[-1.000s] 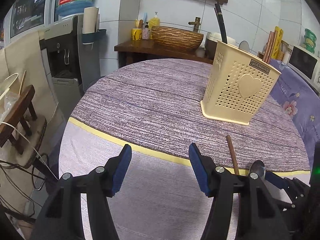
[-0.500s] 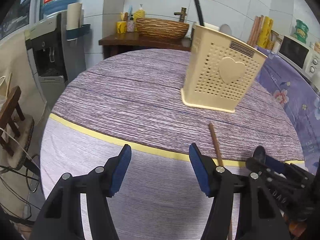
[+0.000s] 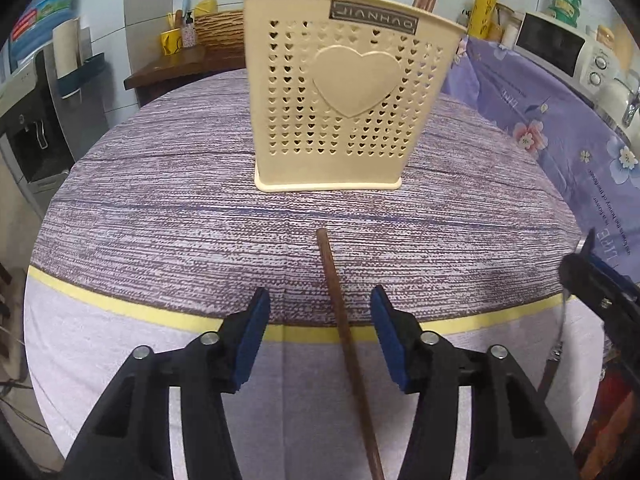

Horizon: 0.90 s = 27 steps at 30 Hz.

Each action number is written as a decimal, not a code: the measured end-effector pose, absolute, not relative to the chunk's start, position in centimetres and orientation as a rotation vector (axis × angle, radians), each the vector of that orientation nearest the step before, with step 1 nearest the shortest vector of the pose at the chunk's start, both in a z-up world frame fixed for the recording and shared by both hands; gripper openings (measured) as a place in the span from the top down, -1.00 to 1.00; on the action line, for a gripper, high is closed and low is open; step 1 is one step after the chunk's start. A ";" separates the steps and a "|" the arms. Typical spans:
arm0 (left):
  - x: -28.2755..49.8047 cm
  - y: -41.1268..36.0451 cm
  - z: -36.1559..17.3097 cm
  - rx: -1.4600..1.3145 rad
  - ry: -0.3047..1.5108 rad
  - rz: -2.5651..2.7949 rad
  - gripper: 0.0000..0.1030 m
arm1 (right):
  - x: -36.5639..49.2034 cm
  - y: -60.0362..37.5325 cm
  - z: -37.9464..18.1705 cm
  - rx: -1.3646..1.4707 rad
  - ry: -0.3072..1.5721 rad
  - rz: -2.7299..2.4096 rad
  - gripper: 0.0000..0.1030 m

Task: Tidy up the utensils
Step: 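Grasp the wooden-handled spoon with the right tool while the left tool grasps the last brown chopstick, then lift the spoon and chopstick up and lower them into the cream holder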

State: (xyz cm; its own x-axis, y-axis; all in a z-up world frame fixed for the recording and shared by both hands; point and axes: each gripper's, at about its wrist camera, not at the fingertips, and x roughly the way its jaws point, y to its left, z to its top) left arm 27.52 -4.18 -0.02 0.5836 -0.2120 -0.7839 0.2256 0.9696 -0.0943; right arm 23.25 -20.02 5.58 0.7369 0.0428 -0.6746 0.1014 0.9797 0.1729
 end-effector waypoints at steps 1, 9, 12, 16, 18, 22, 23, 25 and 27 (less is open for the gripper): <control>27.7 -4.4 -0.2 0.022 0.918 -0.255 0.10 | 23.0 -20.1 5.6 0.200 0.736 -0.034 0.07; 29.3 -6.2 -1.1 0.055 0.936 -0.224 0.39 | 22.4 -20.5 5.7 0.194 0.724 -0.030 0.07; 29.7 -6.5 -1.1 0.057 0.930 -0.215 0.50 | 22.3 -20.6 5.7 0.195 0.722 -0.030 0.07; 30.2 -6.8 -1.1 0.067 0.921 -0.206 0.71 | 22.2 -20.6 5.6 0.191 0.722 -0.028 0.07; 30.4 -6.9 -1.2 0.072 0.916 -0.209 0.83 | 22.2 -20.5 5.6 0.190 0.724 -0.028 0.07; 30.6 -7.1 -1.2 0.066 0.911 -0.213 0.83 | 22.2 -20.4 5.6 0.190 0.724 -0.028 0.07; 30.5 -7.0 -1.2 0.061 0.911 -0.217 0.84 | 22.2 -20.4 5.6 0.190 0.724 -0.027 0.07; 30.3 -6.7 -0.9 0.038 0.907 -0.230 0.84 | 22.2 -20.5 5.7 0.192 0.723 -0.022 0.07; 29.8 -6.1 0.1 0.007 0.884 -0.239 0.84 | 22.1 -20.6 5.8 0.192 0.719 -0.017 0.07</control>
